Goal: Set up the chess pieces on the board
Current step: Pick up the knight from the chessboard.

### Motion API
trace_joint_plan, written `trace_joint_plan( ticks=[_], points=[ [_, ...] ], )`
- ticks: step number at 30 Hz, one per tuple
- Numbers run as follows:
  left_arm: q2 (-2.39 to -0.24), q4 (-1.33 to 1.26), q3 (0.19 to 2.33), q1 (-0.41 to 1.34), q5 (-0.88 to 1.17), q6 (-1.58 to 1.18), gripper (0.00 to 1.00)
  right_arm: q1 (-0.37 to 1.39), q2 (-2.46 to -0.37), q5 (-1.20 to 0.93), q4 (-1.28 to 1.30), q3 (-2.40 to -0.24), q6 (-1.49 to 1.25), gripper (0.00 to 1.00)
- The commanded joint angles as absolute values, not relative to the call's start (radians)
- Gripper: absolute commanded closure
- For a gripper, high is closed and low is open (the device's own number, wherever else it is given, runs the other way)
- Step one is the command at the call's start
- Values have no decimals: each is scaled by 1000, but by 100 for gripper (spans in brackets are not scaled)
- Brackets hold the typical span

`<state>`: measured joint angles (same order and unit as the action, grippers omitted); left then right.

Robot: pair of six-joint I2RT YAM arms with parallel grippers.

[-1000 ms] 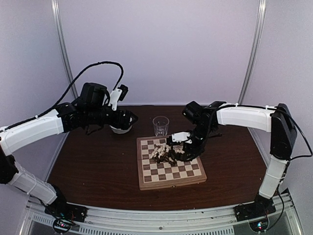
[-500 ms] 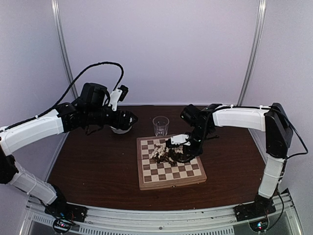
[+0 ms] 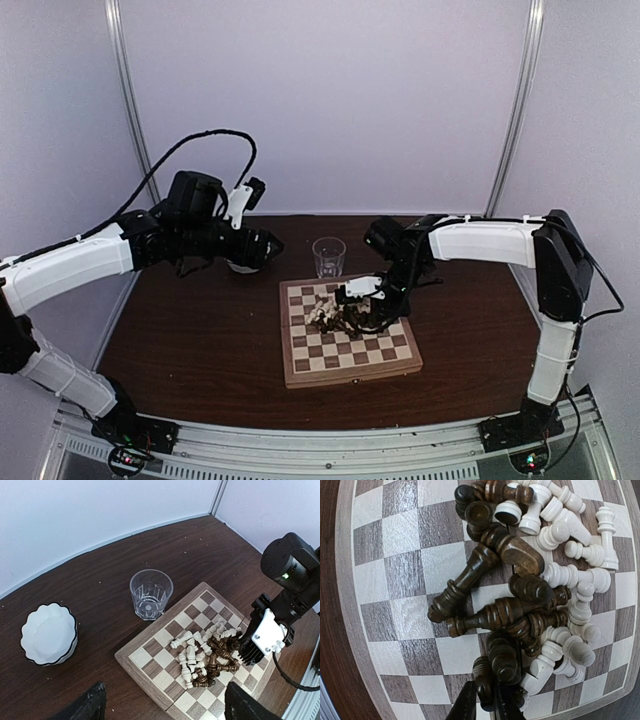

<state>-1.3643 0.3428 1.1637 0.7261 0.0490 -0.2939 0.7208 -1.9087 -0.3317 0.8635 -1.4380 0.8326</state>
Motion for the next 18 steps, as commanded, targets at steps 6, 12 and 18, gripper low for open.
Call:
trace_joint_plan(
  ticks=[6,12,18],
  points=[
    [-1381,334,1179,724,70,-290,19,729,-1897,-335,880,-1472,824,97],
    [-1385,337,1181,723,78,-290,19,729,-1841,-352,913,-1474,816,100],
    [-1392,337,1181,724,87,-290,19,728,-1779,-368,935,-1437,792,100]
  ],
)
